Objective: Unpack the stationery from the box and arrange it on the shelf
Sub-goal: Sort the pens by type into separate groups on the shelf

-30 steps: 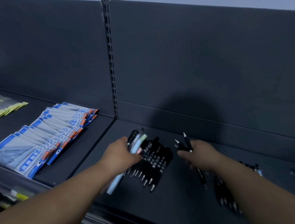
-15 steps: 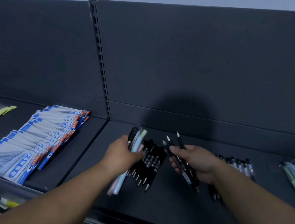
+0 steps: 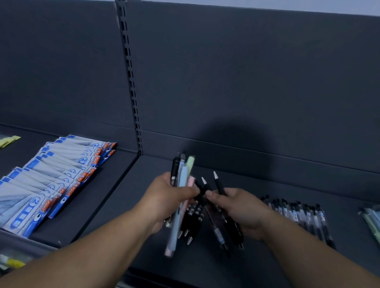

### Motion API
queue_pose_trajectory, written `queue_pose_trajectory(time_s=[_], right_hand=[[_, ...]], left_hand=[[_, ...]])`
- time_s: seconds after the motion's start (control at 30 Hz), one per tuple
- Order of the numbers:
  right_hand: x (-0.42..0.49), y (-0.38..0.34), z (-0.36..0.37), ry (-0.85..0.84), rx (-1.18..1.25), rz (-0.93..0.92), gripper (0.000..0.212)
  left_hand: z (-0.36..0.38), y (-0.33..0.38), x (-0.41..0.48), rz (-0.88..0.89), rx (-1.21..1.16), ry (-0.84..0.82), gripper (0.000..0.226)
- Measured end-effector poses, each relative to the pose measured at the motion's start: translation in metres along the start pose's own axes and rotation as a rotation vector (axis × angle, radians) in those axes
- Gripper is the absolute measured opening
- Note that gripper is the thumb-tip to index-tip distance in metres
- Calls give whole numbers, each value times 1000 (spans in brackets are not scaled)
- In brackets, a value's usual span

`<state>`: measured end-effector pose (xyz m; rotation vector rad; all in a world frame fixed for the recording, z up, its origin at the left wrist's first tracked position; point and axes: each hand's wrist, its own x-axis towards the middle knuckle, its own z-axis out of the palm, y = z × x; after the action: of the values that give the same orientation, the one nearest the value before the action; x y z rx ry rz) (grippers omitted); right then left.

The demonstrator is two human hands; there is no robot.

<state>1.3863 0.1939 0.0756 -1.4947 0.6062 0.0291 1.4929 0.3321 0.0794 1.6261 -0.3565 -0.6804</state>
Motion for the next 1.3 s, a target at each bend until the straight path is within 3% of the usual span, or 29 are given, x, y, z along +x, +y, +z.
queue_pose_trajectory(time_s=[0.1,0.2,0.3,0.43,0.63,0.77,0.97,1.13,1.3], right_hand=[[7,-2,-9,287,-603,-228,22],[11,4,-19,487,-789,-531,18],[11,21,-26,446,-894,-745,21],[6,53,-27,244,-1187,-526,39],[-5,61,-12,145,-1132,-546,37],[-6,59,-14,363,-928,-439,30],[4,54,5,387,-865,-289,32],[13,48,11,556,-799,-185,31],[12,44,20,679,-662,-138,12]], left_hand=[[-8,0,4,29,-92,72,27],[-15,-4,8,77,-181,186,27],[-19,-3,8,139,-259,321,23],[-25,-2,12,265,-224,499,23],[-21,-5,16,275,-185,494,25],[-21,-9,17,253,-162,458,27],[-24,-17,19,232,-128,397,28],[-29,-18,19,210,-117,317,29],[-32,-16,19,197,-165,247,24]])
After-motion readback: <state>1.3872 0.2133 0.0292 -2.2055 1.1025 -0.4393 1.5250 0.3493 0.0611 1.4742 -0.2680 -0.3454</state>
